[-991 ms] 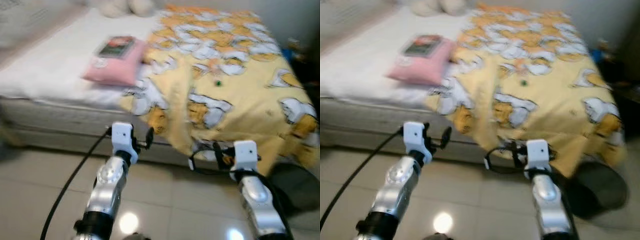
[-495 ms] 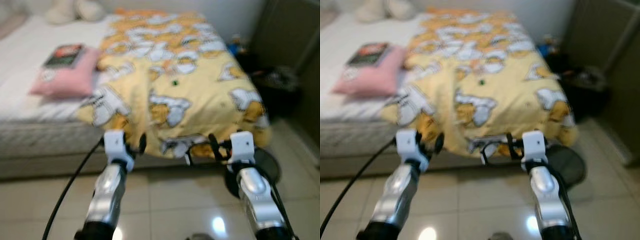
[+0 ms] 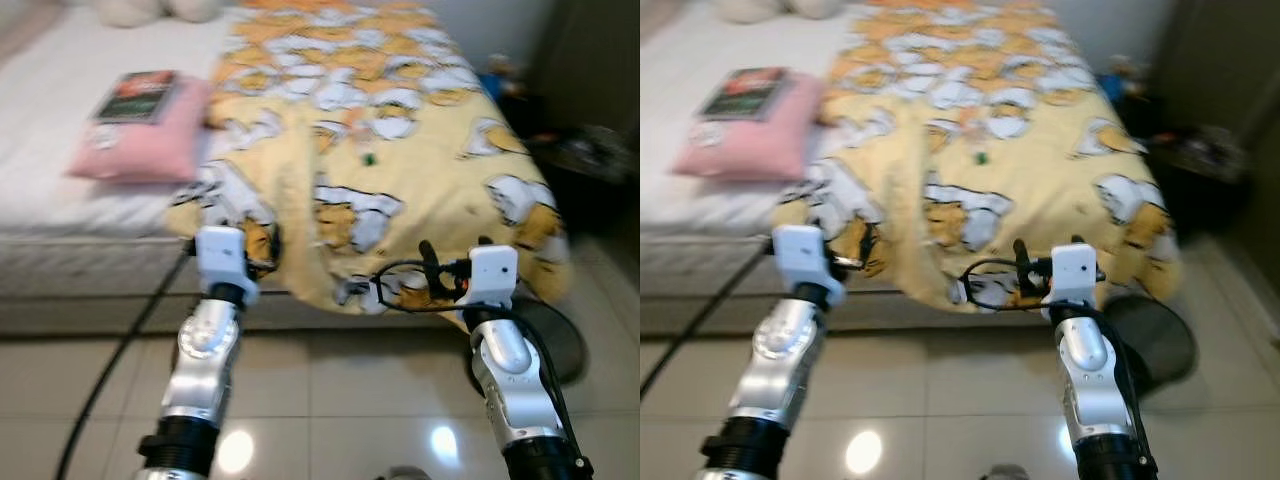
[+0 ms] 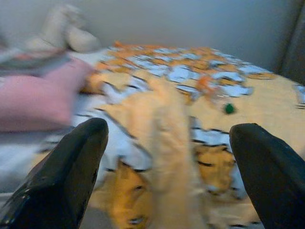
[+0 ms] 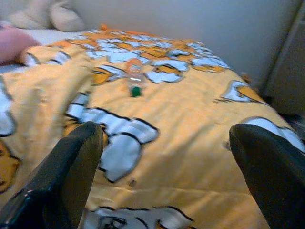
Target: Clean up the room
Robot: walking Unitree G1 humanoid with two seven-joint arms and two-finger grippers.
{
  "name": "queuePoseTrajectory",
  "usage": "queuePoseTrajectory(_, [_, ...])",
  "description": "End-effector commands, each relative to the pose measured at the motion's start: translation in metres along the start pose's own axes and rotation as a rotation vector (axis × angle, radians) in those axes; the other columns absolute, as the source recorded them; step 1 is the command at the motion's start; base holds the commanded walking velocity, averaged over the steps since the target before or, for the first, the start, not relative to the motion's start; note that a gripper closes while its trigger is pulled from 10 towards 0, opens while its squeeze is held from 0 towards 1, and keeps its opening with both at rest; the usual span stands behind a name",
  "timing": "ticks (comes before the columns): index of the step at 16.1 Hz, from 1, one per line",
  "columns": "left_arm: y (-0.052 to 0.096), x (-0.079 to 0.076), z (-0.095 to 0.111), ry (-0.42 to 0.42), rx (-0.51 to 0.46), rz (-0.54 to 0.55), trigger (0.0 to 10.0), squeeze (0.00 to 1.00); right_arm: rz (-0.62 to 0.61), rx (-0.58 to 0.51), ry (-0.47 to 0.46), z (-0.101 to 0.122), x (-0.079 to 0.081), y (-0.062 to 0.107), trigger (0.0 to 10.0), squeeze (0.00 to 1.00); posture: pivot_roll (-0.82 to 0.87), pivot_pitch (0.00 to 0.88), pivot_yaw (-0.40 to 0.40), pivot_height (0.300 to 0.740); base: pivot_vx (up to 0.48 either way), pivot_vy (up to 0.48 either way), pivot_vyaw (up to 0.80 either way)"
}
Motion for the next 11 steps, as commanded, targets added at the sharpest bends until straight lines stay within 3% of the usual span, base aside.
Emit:
queuePoseTrajectory(1, [0.004, -0.007, -0.007, 0.019, 0.035, -0.029, 10.0, 1.00, -0.015, 0.006, -0.003, 0.000, -0.001, 0.000, 10.0, 0.00, -0.20, 0.000, 0.053, 0.732, 0.000, 0.000, 0.00])
queuePoseTrajectory(3, [0.001, -0.009, -0.017, 0.025, 0.098, -0.019, 10.0, 1.00, -0.026, 0.043, 0.020, -0.008, -0.002, 0.001, 10.0, 0.00, -0.20, 0.000, 0.061, 0.732, 0.000, 0.000, 0.00])
queuePoseTrajectory(5, [-0.002, -0.010, -0.015, 0.076, 0.098, -0.038, 10.0, 1.00, -0.046, 0.058, 0.023, -0.010, -0.004, 0.002, 10.0, 0.00, -0.21, 0.000, 0.070, 0.732, 0.219, 0.000, 0.00])
queuePoseTrajectory(6, [-0.004, -0.011, -0.016, 0.082, 0.105, -0.048, 10.0, 0.81, -0.045, 0.057, 0.028, -0.010, -0.004, 0.002, 10.0, 0.00, -0.21, 0.000, 0.071, 0.732, 0.458, 0.000, 0.00])
queuePoseTrajectory(7, [-0.005, -0.011, -0.015, 0.066, 0.100, -0.054, 10.0, 0.81, -0.045, 0.057, 0.030, -0.010, -0.003, 0.002, 10.0, 0.00, -0.21, 0.000, 0.071, 0.732, 0.458, 0.000, 0.00])
queuePoseTrajectory(8, [-0.007, -0.012, -0.013, 0.046, 0.090, -0.066, 10.0, 0.00, -0.042, 0.053, 0.035, -0.010, -0.003, 0.002, 10.0, 0.00, -0.22, 0.000, 0.074, 0.732, 0.480, 0.000, 0.00])
queuePoseTrajectory(11, [-0.010, -0.015, -0.014, 0.062, 0.092, -0.064, 10.0, 0.00, -0.041, 0.053, 0.049, -0.010, -0.004, 0.004, 10.0, 0.00, -0.23, 0.000, 0.076, 0.732, 0.480, 0.000, 0.00])
Point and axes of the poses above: a point about 5 cm out from each wrist's last joint towards the gripper, its own y axis pointing back from the gripper into the wrist, its own z axis along the axis of the wrist's last joint, x = y × z, the point moved 1 cm from there along -y, pointing out of the wrist towards the gripper, and after that the axes turned 3 degrees about y, right-handed, at the moved point
